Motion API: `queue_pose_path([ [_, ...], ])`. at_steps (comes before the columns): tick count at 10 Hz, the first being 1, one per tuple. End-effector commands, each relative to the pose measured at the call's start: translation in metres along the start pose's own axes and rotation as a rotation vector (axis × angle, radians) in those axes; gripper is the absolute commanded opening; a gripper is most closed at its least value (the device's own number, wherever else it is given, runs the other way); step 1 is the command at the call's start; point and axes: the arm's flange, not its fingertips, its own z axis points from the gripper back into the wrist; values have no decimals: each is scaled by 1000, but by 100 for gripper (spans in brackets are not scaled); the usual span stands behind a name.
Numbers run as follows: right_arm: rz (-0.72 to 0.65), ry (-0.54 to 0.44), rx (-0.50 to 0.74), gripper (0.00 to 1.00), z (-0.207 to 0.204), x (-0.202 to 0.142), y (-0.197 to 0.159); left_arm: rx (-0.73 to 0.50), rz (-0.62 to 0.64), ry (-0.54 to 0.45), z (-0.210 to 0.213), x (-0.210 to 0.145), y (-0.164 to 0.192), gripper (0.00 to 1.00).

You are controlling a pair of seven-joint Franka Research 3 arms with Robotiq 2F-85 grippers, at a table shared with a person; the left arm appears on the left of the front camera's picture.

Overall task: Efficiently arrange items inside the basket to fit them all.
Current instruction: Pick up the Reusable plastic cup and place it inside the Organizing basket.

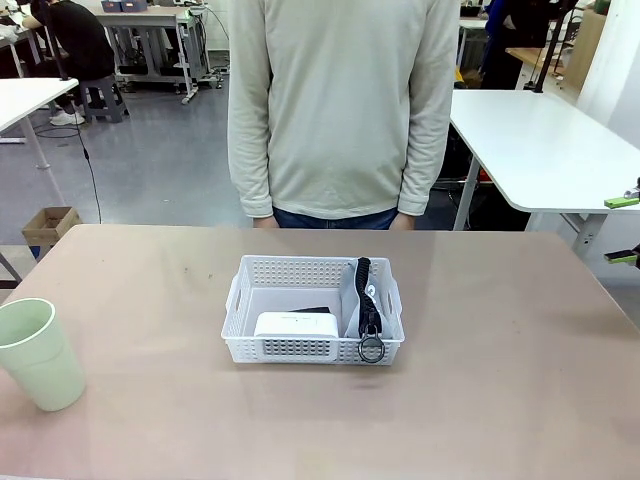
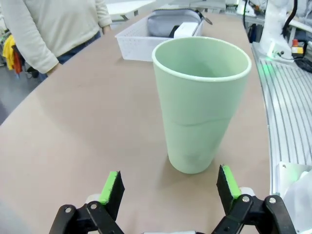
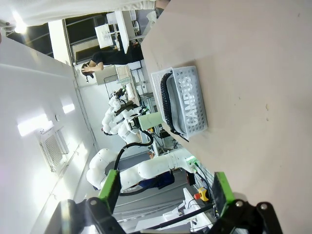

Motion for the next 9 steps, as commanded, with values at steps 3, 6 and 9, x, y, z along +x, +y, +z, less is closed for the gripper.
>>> queue_pose_path([
  [3,0,-2,2,100,-1,-4,3,-5,-24,135,-116,9,-128,100],
  [6,0,-2,2,100,-1,-4,3,-1,-36,110,-130,12,-140,100],
  [9,0,-2,2,100,-1,-4,3,-15,-31,83,-142,14,-151,100],
])
